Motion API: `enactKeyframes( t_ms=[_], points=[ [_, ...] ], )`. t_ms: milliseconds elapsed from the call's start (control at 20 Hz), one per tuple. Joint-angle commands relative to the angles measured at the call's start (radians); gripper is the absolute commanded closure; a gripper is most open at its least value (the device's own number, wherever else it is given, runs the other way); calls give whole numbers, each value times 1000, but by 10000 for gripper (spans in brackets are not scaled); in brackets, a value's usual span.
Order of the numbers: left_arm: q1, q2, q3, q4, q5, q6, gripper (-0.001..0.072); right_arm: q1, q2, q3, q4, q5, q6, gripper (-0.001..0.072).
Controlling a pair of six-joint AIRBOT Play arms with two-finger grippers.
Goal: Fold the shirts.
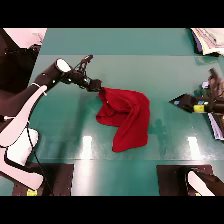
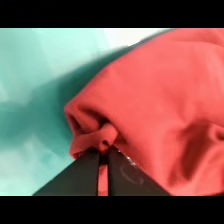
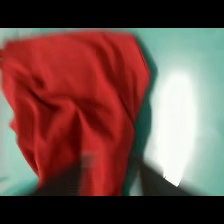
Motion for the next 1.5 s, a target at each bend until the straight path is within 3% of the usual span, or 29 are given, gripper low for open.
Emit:
enactKeyframes(
  t_ms=[0, 200, 400, 450, 500, 550, 700, 850, 950, 1200, 1450],
  points=[
    [5, 53, 72, 113, -69, 2, 681, 64, -42, -132, 64, -11, 0, 229],
    [5, 110, 81, 124, -67, 2, 680, 257, -197, -197, 159, -100, -65, 233],
    [5, 120, 81, 127, -110, 1, 680, 426, -348, -108, 153, -192, -75, 303],
    [5, 120, 81, 127, -122, 1, 680, 443, -377, -76, 146, -195, -80, 455],
    [5, 120, 81, 127, -133, -2, 680, 451, -399, -47, 145, -187, -98, 671],
    [5, 124, 81, 138, -142, -15, 680, 451, -409, -22, 143, -184, -106, 697],
    [7, 197, 83, 279, -123, -60, 680, 428, -348, 48, 46, -160, -82, 699],
    [27, 350, 116, 420, -115, -58, 680, 322, -187, 182, -113, -119, 24, 700],
    [33, 466, 161, 465, -113, -49, 679, 233, -74, 306, -182, -119, 38, 700],
    [33, 703, 266, 388, -115, -13, 679, 58, 80, 591, -194, -104, 35, 700],
    [33, 849, 343, 325, -164, 2, 679, 2, 128, 787, -195, -33, 34, 700]
  ],
)
